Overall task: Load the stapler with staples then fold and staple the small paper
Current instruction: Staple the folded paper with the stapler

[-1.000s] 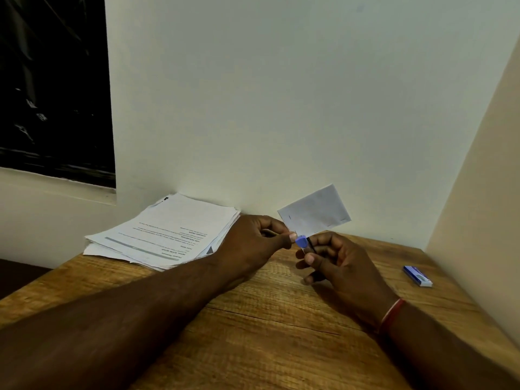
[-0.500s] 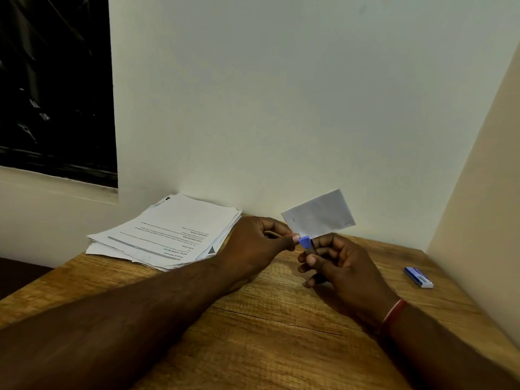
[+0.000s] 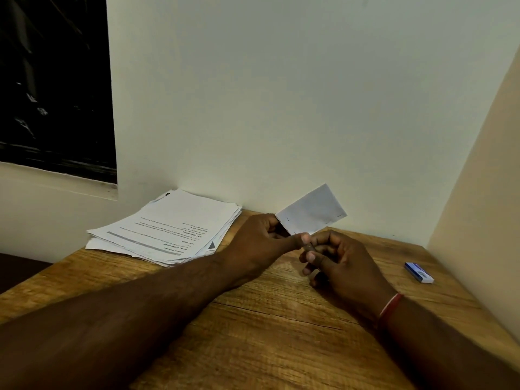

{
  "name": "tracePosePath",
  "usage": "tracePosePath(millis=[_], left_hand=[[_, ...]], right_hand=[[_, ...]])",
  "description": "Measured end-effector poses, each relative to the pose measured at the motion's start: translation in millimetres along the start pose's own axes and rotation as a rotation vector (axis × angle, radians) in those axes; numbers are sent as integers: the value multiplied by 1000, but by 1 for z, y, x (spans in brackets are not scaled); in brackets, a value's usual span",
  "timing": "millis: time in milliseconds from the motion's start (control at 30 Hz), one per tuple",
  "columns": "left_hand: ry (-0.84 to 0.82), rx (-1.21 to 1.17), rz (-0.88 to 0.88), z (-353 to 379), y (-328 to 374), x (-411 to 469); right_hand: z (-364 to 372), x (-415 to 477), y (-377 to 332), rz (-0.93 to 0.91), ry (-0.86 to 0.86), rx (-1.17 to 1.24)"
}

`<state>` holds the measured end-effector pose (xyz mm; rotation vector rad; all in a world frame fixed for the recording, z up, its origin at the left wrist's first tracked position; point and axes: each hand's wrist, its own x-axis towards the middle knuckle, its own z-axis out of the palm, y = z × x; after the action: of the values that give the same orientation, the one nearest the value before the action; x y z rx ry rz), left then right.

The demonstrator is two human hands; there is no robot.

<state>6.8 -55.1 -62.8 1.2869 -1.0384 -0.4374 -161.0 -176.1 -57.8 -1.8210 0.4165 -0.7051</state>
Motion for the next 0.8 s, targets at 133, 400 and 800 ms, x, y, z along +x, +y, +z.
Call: tracePosePath(millis=[133,400,800], left_hand=[[37,22,6,2,1,2],[134,176,15,7,0,5],[54,-72,-43,-4,-2,4]], right_hand=[[1,1,0,7,13,-37],[8,0,-3,21,63,-25],[8,-1,0,40,12,60]])
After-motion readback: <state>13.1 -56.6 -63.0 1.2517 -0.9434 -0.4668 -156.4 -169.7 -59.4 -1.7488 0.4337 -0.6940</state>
